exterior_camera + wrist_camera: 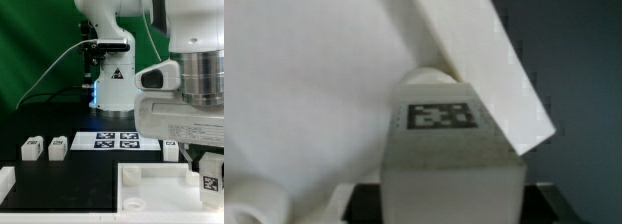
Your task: Assemble one leg
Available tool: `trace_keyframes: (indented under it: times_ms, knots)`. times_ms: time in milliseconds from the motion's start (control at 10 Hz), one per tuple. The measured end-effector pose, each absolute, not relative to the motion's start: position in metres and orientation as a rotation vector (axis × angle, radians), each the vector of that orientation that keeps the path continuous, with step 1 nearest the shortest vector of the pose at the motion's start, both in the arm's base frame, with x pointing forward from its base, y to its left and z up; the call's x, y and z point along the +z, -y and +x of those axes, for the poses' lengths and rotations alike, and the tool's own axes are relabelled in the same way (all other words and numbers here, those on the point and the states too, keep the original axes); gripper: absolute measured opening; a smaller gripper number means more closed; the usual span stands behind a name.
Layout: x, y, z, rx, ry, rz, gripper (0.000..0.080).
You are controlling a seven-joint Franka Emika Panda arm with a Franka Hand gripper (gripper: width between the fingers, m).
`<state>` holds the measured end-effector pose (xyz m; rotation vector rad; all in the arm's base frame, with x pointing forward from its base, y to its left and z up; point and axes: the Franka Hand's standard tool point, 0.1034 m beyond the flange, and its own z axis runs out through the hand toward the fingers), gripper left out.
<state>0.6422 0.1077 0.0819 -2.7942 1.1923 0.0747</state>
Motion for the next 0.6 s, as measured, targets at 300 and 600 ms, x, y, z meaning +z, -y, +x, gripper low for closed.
trace_keyframes:
  times_ms: [300, 600]
  knots:
    - [0.0822, -0.1054, 0.6379, 0.091, -1.705, -2.515, 0.0295]
    - [0.0812, -0.1053, 0.6363, 0.117, -2.053, -2.241, 0.0295]
